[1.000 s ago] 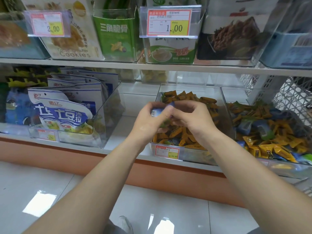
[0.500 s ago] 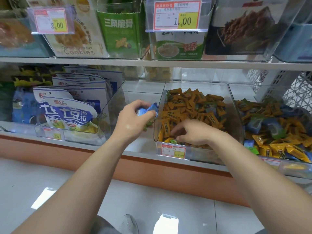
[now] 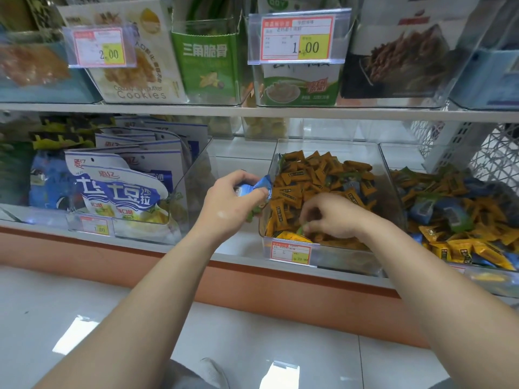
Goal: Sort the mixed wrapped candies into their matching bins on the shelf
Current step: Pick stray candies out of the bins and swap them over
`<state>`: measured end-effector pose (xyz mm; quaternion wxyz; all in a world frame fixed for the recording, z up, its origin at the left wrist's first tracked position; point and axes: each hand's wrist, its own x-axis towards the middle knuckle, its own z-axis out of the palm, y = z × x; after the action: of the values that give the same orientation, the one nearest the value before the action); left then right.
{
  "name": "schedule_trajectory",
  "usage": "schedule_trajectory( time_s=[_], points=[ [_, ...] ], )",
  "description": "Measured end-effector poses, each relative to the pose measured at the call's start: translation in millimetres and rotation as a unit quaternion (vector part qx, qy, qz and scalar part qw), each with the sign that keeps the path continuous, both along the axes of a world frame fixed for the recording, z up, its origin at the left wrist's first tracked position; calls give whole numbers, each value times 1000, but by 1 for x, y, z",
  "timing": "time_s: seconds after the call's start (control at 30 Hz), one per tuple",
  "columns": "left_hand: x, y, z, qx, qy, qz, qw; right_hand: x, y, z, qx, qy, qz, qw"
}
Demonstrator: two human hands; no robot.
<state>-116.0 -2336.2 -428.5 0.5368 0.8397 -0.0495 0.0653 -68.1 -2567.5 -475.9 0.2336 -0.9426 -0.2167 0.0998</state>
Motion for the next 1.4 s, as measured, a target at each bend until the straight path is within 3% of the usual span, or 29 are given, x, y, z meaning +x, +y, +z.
schedule_trajectory(
  time_s=[0.17,0.33,0.53,0.7,0.8,1.0,1.1,1.2,1.3,1.4],
  points=[
    [-4,-5,0,-20,17,-8,1000,-14,-16,21,226,-55,-135,963],
    [-10,-51,-2,-29,2,-38,999,-51,-24,34,454,35,-225,862],
    [-17,-154,-2,10,-95,-107,990,-86,-79,45,524,-29,-268,808],
    [-2,-242,-2,14,-80,-147,986,-91,-153,48,533,-61,-317,782],
    [22,-277,-5,118,-111,-180,970,-82,-186,40,453,-97,-356,812],
    [52,-296,-20,297,-104,-218,924,-70,-216,21,155,-173,-375,898],
    [55,-277,-13,279,-122,-194,932,-69,-220,20,27,-158,-404,901],
    [53,-230,-10,214,-128,-157,956,-67,-211,29,37,-202,-391,897],
    [42,-179,-29,244,-88,-146,955,-66,-180,39,79,-228,-300,923],
    [33,-145,-49,294,-4,-227,929,-66,-140,38,54,-217,-205,953]
  ],
)
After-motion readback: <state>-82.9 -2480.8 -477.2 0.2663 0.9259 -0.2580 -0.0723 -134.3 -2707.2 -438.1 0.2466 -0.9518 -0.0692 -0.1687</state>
